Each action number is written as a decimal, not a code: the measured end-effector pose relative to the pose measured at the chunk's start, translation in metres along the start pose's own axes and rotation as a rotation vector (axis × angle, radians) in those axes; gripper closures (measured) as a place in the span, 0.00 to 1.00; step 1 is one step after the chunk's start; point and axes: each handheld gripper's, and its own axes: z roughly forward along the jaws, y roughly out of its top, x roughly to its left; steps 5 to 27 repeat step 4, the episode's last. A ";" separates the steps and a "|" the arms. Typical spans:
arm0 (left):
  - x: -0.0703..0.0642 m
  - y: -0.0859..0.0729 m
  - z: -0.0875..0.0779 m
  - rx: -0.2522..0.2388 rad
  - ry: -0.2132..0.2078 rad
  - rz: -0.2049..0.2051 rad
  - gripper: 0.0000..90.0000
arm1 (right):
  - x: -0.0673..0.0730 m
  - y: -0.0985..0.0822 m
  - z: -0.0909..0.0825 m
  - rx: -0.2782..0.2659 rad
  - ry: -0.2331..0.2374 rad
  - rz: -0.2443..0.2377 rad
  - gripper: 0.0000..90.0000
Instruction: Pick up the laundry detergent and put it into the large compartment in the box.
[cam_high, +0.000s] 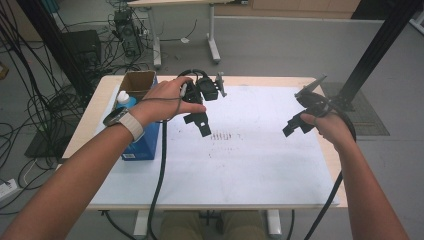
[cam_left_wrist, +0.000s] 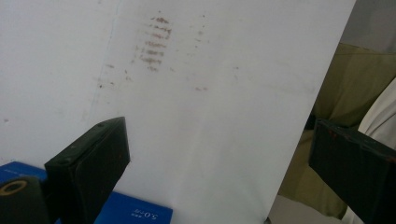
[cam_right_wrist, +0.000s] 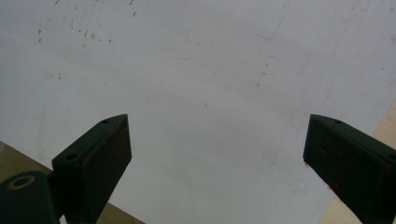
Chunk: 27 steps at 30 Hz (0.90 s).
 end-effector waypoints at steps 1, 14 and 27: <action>0.001 -0.001 0.000 -0.003 -0.002 -0.004 0.06 | 0.000 0.000 0.000 -0.001 0.001 0.000 0.08; 0.003 -0.002 -0.002 -0.009 -0.005 -0.009 0.06 | -0.001 -0.001 0.000 0.000 0.003 0.002 0.08; 0.003 -0.002 -0.002 -0.009 -0.005 -0.009 0.06 | -0.001 -0.001 0.000 0.000 0.003 0.002 0.08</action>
